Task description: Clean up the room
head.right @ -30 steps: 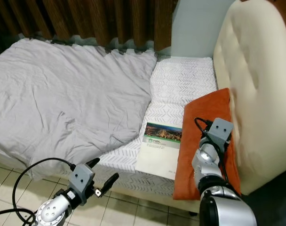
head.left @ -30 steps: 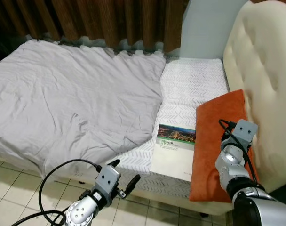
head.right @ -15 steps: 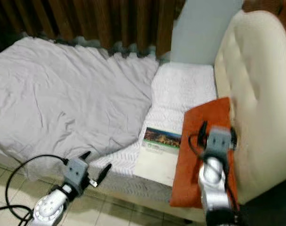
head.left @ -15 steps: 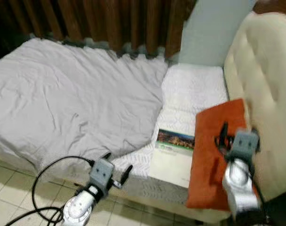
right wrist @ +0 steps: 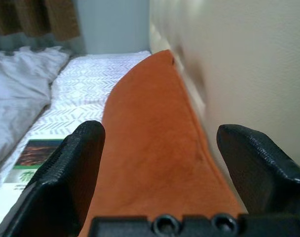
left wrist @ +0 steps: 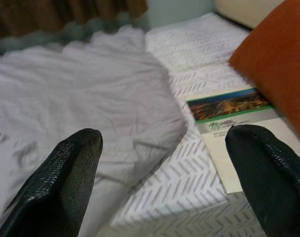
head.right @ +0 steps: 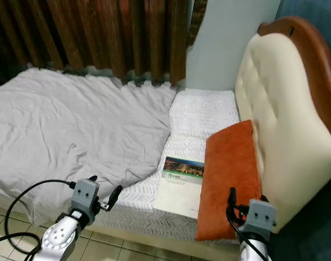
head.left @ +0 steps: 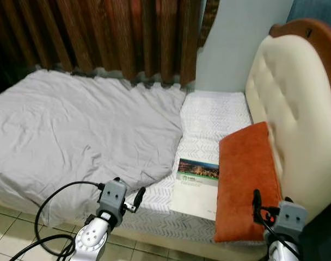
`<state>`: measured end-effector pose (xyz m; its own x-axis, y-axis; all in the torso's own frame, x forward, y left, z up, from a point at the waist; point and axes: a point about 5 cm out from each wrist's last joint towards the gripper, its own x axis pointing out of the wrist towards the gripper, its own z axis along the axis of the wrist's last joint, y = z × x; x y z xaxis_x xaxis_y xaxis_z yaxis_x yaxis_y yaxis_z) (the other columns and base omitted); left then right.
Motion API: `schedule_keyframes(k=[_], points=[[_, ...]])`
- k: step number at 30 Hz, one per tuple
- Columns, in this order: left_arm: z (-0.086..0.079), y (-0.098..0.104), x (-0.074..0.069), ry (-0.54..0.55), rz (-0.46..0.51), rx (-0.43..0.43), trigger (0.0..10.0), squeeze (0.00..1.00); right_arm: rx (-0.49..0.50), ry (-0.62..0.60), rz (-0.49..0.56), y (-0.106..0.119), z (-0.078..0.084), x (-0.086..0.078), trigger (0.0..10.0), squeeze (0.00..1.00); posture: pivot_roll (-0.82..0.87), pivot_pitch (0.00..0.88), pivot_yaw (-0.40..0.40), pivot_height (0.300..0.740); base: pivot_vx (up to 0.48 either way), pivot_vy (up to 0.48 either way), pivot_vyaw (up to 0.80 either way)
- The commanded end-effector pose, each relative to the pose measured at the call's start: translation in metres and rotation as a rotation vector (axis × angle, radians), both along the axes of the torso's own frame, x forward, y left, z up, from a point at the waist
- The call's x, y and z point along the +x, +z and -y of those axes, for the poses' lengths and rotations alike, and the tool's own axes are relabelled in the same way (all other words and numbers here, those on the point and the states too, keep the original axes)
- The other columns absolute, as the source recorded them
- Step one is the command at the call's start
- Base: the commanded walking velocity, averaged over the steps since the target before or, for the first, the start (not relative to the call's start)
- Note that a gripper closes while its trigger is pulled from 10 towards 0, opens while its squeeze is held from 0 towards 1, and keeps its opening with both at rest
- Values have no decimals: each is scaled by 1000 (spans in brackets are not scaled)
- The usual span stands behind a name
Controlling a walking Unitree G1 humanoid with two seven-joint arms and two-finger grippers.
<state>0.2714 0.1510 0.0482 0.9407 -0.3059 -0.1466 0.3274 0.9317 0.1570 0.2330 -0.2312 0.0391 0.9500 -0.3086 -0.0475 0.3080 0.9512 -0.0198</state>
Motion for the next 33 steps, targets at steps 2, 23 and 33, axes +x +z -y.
schedule_keyframes(k=[2,23,33], points=[[5,6,11,-3,22,-6,10000,0,4,30,2,4,-3,9,10000,0,-74,0,22,740,0,0,0],[8,2,12,-23,12,-40,10000,0,6,124,-38,0,-14,8,10000,0,-87,0,26,740,0,0,0],[9,5,20,-8,12,-51,10000,0,14,138,-52,-1,-14,17,10000,0,-74,0,18,740,0,476,0]])
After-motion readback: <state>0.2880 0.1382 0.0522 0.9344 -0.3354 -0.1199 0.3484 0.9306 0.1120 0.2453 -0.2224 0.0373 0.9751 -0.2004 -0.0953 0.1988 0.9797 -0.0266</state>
